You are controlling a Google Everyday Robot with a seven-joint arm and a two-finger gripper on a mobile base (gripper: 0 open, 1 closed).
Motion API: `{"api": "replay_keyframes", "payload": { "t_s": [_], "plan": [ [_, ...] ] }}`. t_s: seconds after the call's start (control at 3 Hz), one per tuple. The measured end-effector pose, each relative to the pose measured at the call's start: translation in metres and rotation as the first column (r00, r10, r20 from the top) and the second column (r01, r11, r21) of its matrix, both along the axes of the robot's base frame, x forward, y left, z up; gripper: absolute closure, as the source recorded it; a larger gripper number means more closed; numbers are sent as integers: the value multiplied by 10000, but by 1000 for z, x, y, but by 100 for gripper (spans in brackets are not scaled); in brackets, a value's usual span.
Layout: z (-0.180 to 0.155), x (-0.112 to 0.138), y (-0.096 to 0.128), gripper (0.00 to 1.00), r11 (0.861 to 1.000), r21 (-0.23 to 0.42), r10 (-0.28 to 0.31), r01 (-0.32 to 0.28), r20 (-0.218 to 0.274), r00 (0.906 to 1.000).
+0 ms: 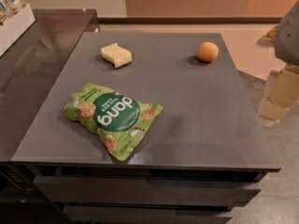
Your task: Move orange near sponge
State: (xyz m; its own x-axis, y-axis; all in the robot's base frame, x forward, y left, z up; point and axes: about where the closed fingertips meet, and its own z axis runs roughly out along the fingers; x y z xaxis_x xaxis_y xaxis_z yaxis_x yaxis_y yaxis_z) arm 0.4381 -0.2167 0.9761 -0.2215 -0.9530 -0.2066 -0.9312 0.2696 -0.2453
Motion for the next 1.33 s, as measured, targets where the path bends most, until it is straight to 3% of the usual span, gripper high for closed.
{"api": "replay_keyframes", "payload": {
  "t_s": [0.33,0.67,1.33],
  "plan": [
    [2,4,0,0,10000,21,-12,12,126,9999],
    [3,26,3,0,9995,307,68,-79,333,9994],
    [-10,95,11,0,9924,1227,-167,76,731,9972]
  ]
}}
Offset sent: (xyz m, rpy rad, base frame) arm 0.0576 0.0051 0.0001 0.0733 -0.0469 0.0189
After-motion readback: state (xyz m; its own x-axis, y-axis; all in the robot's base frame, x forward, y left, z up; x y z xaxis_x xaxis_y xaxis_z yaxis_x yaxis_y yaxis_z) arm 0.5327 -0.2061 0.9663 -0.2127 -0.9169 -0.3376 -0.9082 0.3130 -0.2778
